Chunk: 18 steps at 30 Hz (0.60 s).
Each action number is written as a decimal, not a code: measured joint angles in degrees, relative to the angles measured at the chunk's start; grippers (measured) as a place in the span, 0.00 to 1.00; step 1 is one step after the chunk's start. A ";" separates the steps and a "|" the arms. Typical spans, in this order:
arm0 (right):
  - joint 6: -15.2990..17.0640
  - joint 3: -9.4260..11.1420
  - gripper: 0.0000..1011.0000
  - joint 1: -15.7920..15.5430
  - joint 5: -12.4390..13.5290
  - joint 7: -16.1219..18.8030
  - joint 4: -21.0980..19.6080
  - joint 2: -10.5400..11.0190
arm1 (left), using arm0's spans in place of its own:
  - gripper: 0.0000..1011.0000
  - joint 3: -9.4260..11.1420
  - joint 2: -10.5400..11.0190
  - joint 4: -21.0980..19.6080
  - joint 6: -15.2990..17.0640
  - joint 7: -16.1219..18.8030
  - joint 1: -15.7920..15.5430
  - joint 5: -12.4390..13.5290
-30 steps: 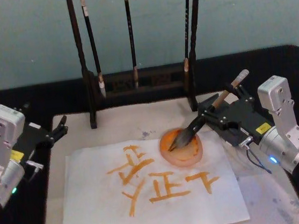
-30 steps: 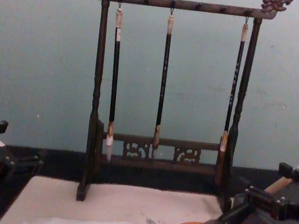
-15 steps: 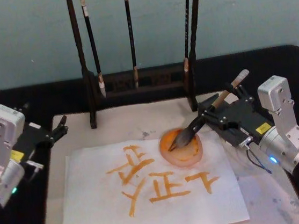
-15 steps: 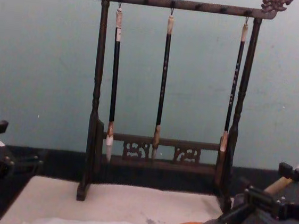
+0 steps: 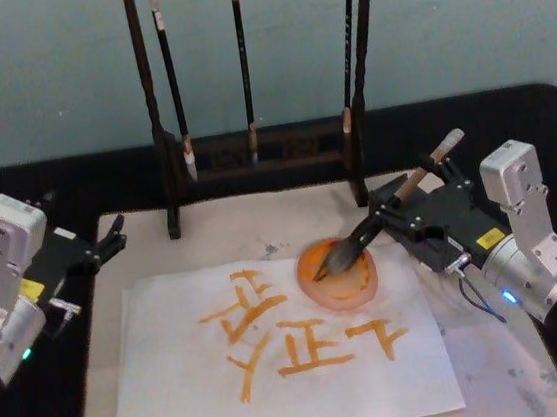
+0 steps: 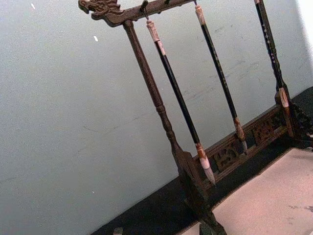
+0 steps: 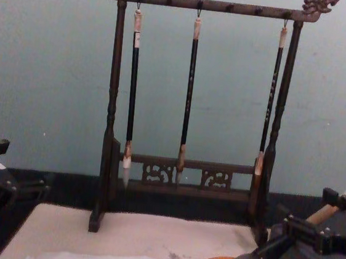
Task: Pick up the brush from the inkstone, write on the paper, then place the brush back to its original position.
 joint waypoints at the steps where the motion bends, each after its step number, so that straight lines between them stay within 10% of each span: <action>1: 0.00 0.00 0.99 0.00 0.00 0.00 0.00 0.00 | 1.00 0.00 0.00 0.00 0.00 0.00 0.00 0.00; 18: 0.00 0.00 0.99 0.00 0.00 0.00 0.00 0.00 | 1.00 0.00 0.00 0.00 0.00 0.00 0.00 0.00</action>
